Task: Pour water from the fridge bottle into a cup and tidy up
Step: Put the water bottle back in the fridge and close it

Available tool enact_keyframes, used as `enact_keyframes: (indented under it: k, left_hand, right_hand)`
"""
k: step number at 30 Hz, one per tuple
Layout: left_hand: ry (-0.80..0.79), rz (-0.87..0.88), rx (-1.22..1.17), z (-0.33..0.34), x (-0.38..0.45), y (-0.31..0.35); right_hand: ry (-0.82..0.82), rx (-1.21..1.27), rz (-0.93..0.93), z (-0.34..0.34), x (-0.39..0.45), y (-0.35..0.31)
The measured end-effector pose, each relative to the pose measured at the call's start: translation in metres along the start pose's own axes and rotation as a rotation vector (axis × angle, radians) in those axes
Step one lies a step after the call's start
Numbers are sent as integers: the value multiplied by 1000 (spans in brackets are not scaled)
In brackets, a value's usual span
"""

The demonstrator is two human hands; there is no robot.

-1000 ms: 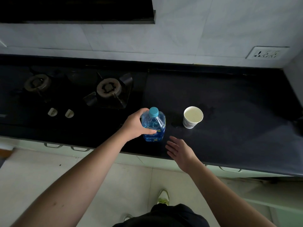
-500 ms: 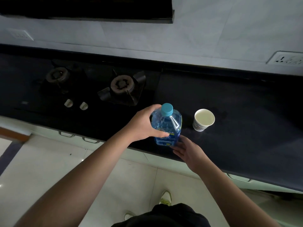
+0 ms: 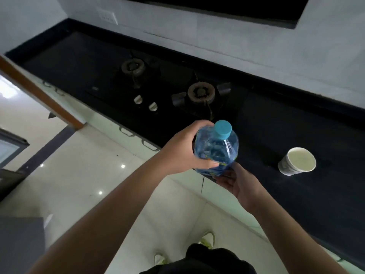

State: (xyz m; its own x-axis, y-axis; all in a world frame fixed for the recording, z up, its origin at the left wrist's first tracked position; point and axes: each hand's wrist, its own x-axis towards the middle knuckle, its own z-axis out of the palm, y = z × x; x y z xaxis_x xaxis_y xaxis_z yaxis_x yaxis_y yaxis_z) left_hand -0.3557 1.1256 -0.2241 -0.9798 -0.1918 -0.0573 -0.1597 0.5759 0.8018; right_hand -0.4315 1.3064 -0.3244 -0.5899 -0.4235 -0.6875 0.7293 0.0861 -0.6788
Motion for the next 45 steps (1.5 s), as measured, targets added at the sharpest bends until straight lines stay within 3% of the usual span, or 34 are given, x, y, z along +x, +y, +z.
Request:
enact_keyframes:
  k: [13,28,37,45]
  left_hand:
    - [288,-137,-53,-79,-152,-52]
    - [692,-351,18,-157,-418,-87]
    - [986,-501,25,-167,-560,-106]
    - [1105,-659,111,-182,-609,-131]
  right_hand:
    - [-244,-345,-16,138,-49,49]
    - [-539,-625,8,324,-169,186]
    - [-793,-773,169,416,-228,259]
    - [-903,-818,312,483,-234,303]
